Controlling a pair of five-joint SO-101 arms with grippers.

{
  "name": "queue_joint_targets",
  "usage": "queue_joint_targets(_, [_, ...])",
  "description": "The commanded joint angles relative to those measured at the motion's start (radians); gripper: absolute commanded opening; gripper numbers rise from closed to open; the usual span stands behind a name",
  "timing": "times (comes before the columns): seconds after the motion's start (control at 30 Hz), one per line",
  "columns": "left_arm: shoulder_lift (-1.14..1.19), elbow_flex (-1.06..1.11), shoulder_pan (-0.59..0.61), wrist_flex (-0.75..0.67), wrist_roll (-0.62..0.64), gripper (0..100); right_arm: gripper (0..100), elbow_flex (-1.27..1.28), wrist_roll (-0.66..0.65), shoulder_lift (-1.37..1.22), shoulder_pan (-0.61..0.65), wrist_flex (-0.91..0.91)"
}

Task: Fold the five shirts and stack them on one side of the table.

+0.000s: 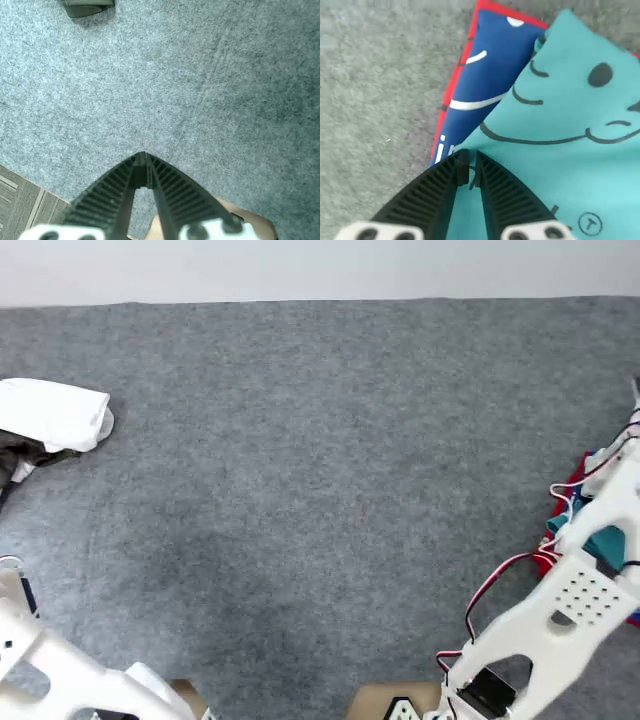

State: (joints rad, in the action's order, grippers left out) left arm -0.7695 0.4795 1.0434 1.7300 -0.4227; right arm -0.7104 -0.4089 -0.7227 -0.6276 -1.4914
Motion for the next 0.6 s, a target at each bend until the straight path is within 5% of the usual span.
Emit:
queue_joint_targets(0.0, [-0.02,-0.008,-0.006,-0.005,-0.005,0,2.4,-0.051,0.012,0.166,0.002,0.001])
queue_joint_targets(0.23, [-0.02,-0.008,-0.006,-0.006,-0.005,0,2.4,-0.044,0.012,0.228,-0.064,0.13])
queue_joint_targets(0.57, [-0.02,-0.008,-0.006,-0.002,-0.005,0,2.4,-0.051,0.012,-0.039,-0.064,0.414])
